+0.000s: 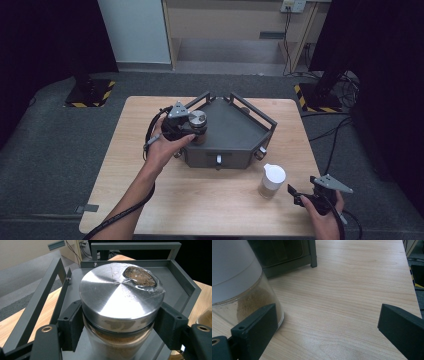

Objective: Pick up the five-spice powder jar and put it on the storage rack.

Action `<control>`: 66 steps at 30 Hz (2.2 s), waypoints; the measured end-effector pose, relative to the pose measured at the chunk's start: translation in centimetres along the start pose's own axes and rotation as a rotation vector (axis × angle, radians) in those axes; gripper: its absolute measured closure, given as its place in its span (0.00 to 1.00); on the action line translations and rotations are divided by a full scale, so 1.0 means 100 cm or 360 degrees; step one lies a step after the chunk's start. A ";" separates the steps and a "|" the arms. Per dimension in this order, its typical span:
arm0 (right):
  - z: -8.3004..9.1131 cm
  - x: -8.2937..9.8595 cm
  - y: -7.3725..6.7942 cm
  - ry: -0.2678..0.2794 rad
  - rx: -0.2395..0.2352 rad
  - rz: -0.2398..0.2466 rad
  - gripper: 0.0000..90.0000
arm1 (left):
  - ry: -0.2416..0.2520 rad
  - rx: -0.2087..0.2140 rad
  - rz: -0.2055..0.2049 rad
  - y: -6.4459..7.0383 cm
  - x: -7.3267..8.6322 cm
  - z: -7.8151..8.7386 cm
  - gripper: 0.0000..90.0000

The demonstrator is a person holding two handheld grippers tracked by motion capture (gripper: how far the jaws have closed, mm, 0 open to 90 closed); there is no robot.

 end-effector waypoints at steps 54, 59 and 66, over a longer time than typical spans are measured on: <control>0.000 0.000 0.000 0.0005 -0.0008 -0.0007 0.04 | 0.0003 -0.0004 -0.0005 0.001 0.000 -0.001 0.33; 0.000 0.000 0.000 0.0007 -0.0010 -0.0007 0.03 | 0.0012 0.0000 -0.0003 0.000 0.002 -0.001 0.16; 0.001 0.000 0.000 0.0011 -0.0006 -0.0009 0.03 | 0.0016 -0.0042 -0.0049 0.002 0.000 0.014 0.05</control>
Point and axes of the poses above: each handheld gripper's, and its own axes: z roughly backward along the jaws, x roughly out of its underside, y roughly to its right, the point moved 6 cm from there along -z, roughly forward along the jaws, and after that the axes turned 14 degrees about -x, right-handed, at the moved point
